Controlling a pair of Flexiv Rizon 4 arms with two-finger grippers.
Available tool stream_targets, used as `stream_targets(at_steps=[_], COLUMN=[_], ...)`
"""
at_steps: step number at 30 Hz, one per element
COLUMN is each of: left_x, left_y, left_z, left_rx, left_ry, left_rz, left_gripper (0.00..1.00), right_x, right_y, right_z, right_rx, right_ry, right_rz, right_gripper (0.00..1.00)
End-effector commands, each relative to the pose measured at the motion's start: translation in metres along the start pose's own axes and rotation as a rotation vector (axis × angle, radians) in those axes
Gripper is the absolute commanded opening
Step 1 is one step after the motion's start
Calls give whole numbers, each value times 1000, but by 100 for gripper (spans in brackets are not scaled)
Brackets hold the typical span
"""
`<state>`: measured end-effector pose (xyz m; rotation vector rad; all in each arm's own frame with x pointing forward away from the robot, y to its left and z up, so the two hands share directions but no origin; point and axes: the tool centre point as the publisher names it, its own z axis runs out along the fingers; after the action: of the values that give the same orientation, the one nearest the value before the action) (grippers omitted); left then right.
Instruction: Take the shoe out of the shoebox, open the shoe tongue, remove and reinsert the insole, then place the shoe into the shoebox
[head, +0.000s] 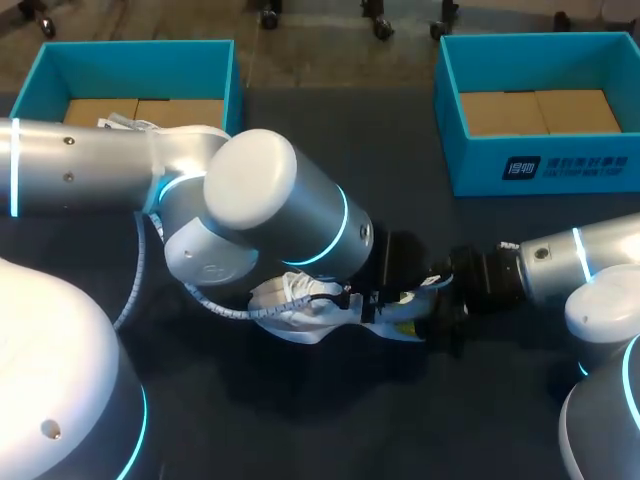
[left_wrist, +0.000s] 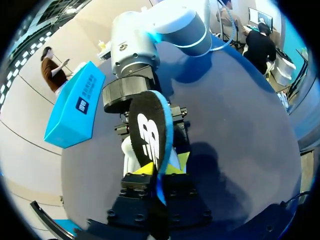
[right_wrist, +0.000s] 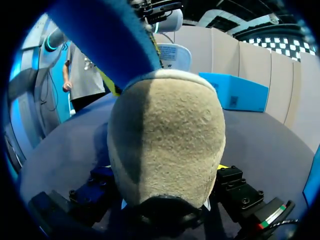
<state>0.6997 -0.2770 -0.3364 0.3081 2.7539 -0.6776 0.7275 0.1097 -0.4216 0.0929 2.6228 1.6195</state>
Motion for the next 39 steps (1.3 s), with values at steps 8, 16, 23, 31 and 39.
stream_targets(at_steps=[8,16,23,31,39], left_x=[-5,-16,-31,-34,-39], left_y=[-4,-27,-53,-76,-86], left_z=[-28,-59,-83,-111,-138], left_rx=[67,124,157,227,338], left_ry=[30,59,77,154,227], left_rz=[-35,-83,-81,-94,-131], left_gripper=[0,0,0,0,0], right_x=[0,0,0,0,0], right_y=[0,0,0,0,0], right_z=[1,1,1,1,1], right_rx=[2,2,2,2,2], right_ry=[-1,-1,-1,-1,-1], right_rz=[0,0,0,0,0], right_gripper=[0,0,0,0,0])
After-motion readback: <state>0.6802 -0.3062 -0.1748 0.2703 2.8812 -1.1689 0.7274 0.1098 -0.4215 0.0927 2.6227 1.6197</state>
